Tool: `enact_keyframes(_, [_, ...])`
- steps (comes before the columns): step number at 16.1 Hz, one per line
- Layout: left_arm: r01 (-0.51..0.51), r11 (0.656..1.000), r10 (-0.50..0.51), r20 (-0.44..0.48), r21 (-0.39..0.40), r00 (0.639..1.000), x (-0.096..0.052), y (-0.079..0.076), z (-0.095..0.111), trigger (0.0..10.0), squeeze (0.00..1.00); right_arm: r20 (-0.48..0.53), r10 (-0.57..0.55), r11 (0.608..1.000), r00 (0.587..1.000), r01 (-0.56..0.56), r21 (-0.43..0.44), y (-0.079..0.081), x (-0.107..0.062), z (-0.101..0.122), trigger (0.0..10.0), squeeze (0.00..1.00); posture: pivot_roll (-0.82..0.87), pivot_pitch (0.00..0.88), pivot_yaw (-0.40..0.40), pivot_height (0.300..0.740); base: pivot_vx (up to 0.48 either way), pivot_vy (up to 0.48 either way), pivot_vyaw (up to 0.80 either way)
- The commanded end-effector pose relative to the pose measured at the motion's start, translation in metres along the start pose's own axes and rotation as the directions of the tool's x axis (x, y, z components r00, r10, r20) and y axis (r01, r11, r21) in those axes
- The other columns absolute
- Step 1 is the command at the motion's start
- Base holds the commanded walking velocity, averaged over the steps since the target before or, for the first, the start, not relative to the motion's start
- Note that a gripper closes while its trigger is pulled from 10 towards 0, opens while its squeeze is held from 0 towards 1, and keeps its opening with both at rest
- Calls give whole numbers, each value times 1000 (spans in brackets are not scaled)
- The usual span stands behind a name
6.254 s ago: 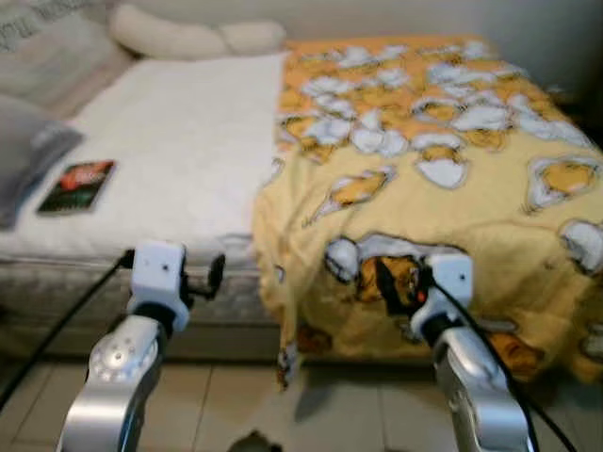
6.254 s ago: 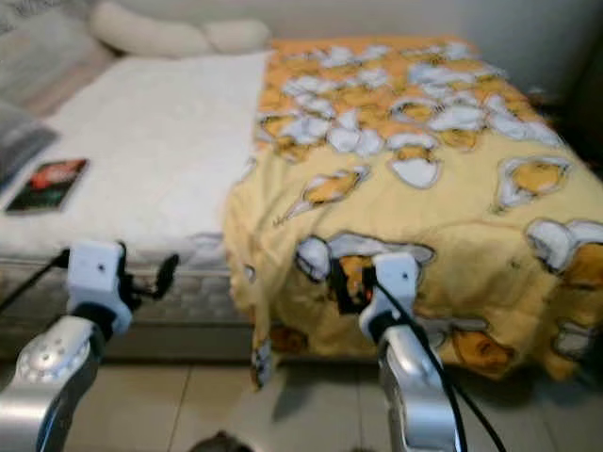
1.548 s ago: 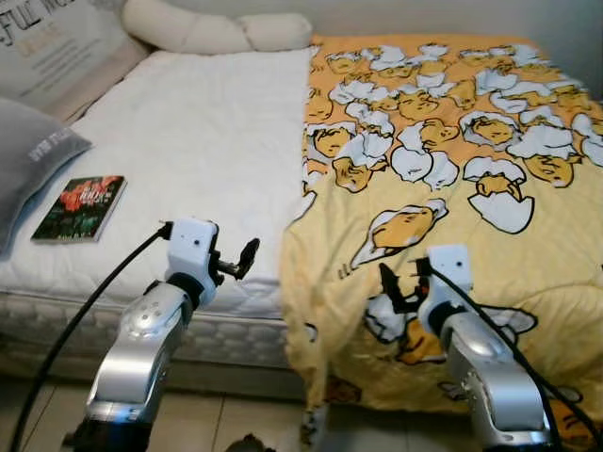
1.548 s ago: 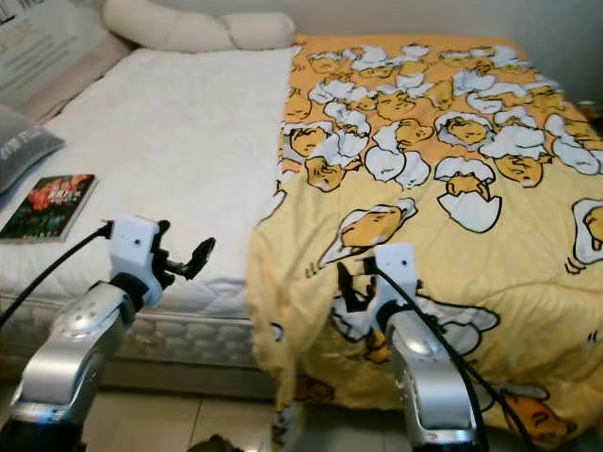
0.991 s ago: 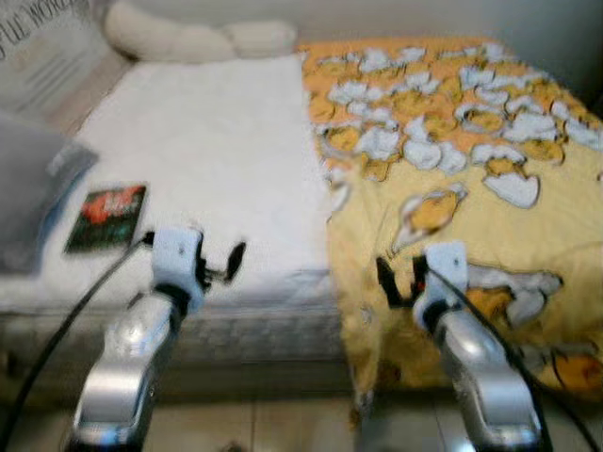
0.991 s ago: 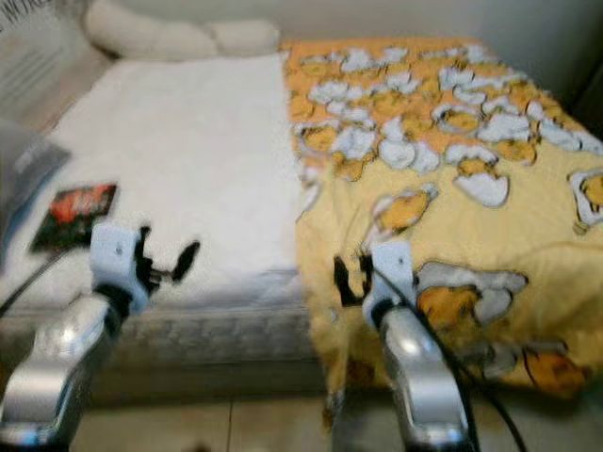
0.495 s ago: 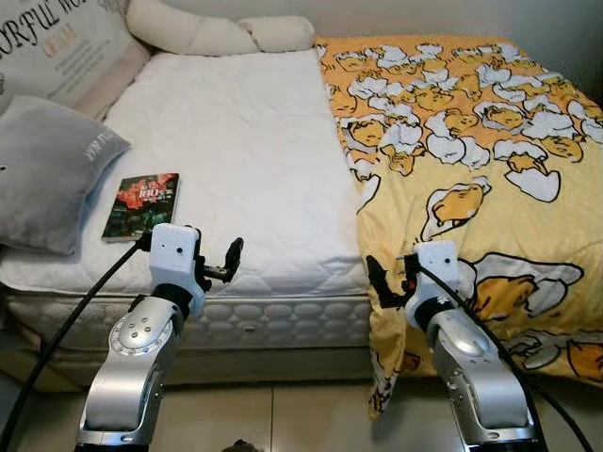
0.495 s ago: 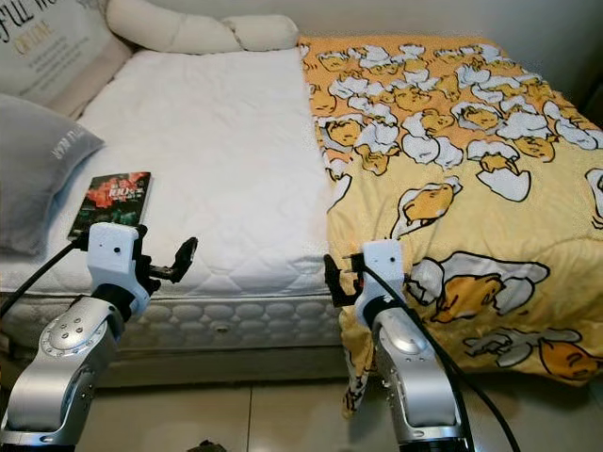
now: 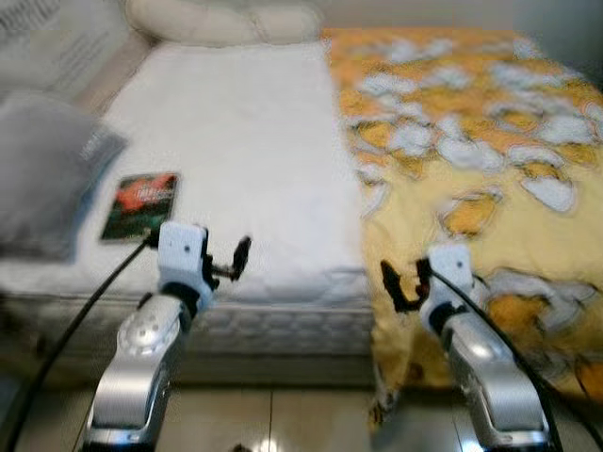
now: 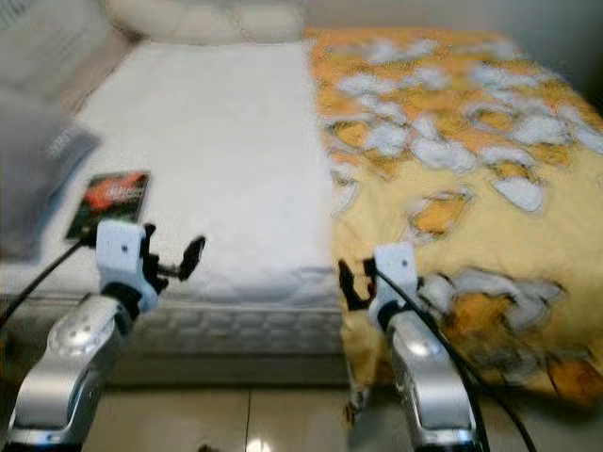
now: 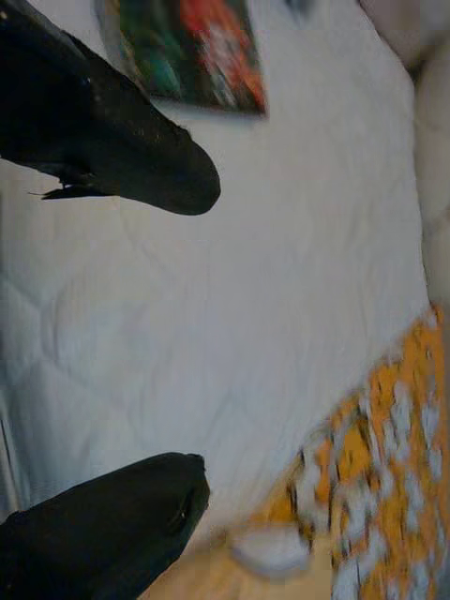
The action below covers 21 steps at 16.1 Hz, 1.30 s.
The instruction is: Clean up the room
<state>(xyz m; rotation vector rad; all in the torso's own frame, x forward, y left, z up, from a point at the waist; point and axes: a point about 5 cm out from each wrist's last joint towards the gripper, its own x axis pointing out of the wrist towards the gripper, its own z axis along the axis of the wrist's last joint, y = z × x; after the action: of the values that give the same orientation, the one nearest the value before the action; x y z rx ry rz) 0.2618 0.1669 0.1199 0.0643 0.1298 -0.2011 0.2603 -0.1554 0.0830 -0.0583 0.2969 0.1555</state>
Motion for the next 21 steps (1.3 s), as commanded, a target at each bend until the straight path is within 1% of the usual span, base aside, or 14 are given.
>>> enact_keyframes(1, [-11,1000,11,-16,3,1000,-2,2,-2,10000,0,4,19,1000,1000,-19,-3,6,2,2,10000,0,-36,0,19,740,349,0,800])
enact_keyframes(2, [3,1000,-2,-18,9,1000,-1,1,-3,10000,0,-16,-11,1000,1000,12,23,3,2,-1,10000,0,-37,0,18,740,345,0,0])
enact_keyframes(6, [57,998,-57,-7,-8,998,-1,-4,-2,10000,0,-66,-29,999,997,28,-15,1,3,-6,10000,0,-40,0,17,740,151,0,0])
enact_keyframes(7, [142,990,-142,-29,16,990,-2,-9,-4,10000,0,-157,-50,999,986,48,-14,-2,5,-16,10000,0,-40,0,16,740,0,0,0])
enact_keyframes(8, [180,983,-179,-36,24,983,-2,-11,-4,10000,0,-187,-54,999,981,53,-8,-3,6,-19,10000,0,-40,0,16,740,0,0,0])
enact_keyframes(9, [240,970,-238,-57,39,970,-4,-13,-6,10000,0,-232,-42,999,972,41,-7,-4,8,-25,10000,86,-39,0,16,740,0,0,0])
enact_keyframes(10, [314,947,-308,-86,70,947,-4,-16,-9,10000,0,-288,-53,998,956,47,-30,-8,14,-34,10000,475,-38,0,16,740,0,0,0])
enact_keyframes(11, [390,915,-378,-121,105,918,-4,-20,-10,10000,0,-347,-62,998,936,55,-30,-12,19,-44,10000,1000,-37,0,16,740,0,0,0])
enact_keyframes(14, [507,847,-483,-166,161,860,2,-24,-8,10000,0,-452,-81,997,888,72,-36,-22,35,-63,10000,1000,-29,0,24,740,0,0,0])
enact_keyframes(15, [542,823,-517,-169,170,839,4,-26,-5,10000,0,-464,-70,997,883,55,-44,-24,42,-66,10000,192,-23,0,26,740,0,0,0])
enact_keyframes(16, [579,796,-552,-178,176,814,5,-29,-3,10000,0,-478,-53,998,877,34,-47,-26,46,-67,10000,0,-17,0,25,740,0,0,0])
enact_keyframes(18, [636,754,-607,-197,164,770,3,-34,-2,10000,0,-500,-63,998,864,41,-55,-31,51,-69,10000,0,-6,0,32,740,0,0,0])
enact_keyframes(19, [667,729,-635,-211,153,743,1,-36,-2,10000,0,-510,-74,997,857,51,-58,-34,53,-70,7882,0,-1,0,35,740,0,0,0])
enact_keyframes(21, [699,701,-662,-234,144,712,-2,-38,-4,10000,0,-528,-105,994,843,66,-91,-44,55,-71,392,0,-1,0,37,740,0,0,0])
